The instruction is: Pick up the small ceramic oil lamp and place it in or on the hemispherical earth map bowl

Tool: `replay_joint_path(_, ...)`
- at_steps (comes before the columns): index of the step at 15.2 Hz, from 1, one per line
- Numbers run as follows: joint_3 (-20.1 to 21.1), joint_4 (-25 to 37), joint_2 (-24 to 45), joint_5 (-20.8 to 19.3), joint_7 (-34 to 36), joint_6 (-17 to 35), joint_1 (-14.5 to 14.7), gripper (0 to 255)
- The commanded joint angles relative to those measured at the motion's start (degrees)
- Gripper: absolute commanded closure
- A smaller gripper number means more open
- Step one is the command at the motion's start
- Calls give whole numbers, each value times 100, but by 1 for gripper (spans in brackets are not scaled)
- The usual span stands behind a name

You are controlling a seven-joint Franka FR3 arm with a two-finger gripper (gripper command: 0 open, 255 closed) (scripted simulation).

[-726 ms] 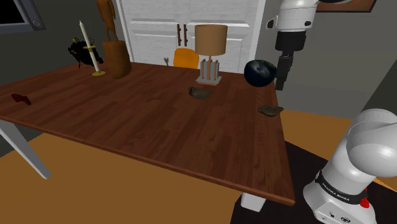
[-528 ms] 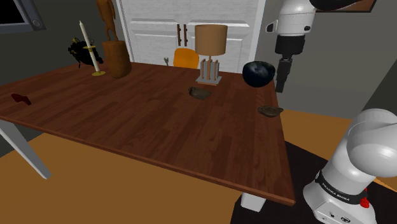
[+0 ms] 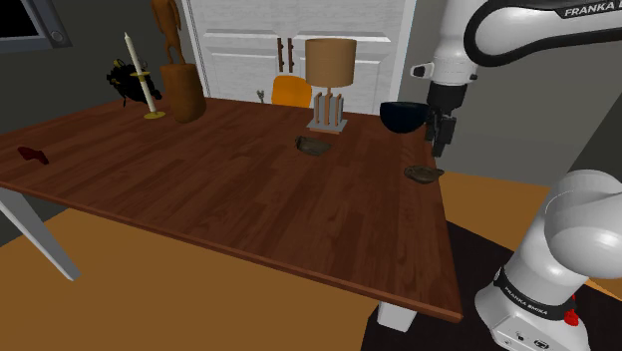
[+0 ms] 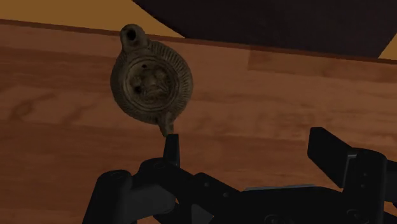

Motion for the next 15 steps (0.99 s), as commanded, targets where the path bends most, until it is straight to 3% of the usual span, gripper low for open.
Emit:
replay_joint_path(1,-313,-144,147,-234,-610,420,43,0)
replay_joint_path(5,-940,-246,687,-586,-1729,1290,188,0)
replay_joint_path(15,-1070,-688,919,-680,-1723,1963,166,0)
